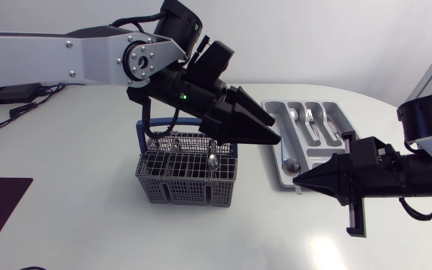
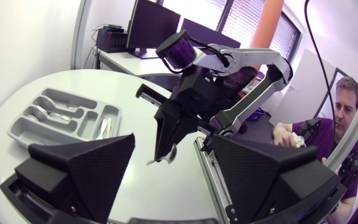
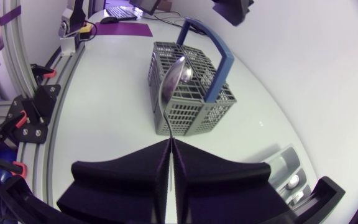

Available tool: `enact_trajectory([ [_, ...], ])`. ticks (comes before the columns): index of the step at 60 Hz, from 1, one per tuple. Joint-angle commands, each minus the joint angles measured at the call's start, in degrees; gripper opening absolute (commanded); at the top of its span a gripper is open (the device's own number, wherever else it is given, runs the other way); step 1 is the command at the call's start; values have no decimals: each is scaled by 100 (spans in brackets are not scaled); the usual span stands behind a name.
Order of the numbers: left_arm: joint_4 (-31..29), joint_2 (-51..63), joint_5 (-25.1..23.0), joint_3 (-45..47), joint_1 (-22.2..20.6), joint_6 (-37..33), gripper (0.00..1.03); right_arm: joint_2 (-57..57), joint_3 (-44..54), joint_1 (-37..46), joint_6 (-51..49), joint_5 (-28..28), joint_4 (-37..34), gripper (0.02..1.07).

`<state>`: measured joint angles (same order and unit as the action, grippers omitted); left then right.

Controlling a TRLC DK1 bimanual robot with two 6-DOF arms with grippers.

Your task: Unload the cutlery basket into the drawer organizer.

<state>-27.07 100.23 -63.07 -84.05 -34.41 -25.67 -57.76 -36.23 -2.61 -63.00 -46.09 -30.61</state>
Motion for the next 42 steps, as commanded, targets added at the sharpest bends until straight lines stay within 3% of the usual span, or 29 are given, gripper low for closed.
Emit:
enact_trajectory([
  [1,18,-82,49,-191,119,273,100,-131,134,296,-362,170,143,8],
  [8,18,-188,348,-155,251,493,100,-175,221,709,-687,601,503,8],
  [31,-35,-952,2308,486,321,836,100,-517,863,1790,-2111,1691,1875,8],
  [42,-624,-847,3011,539,436,739,99,-693,1171,2072,-2568,1989,2446,8],
])
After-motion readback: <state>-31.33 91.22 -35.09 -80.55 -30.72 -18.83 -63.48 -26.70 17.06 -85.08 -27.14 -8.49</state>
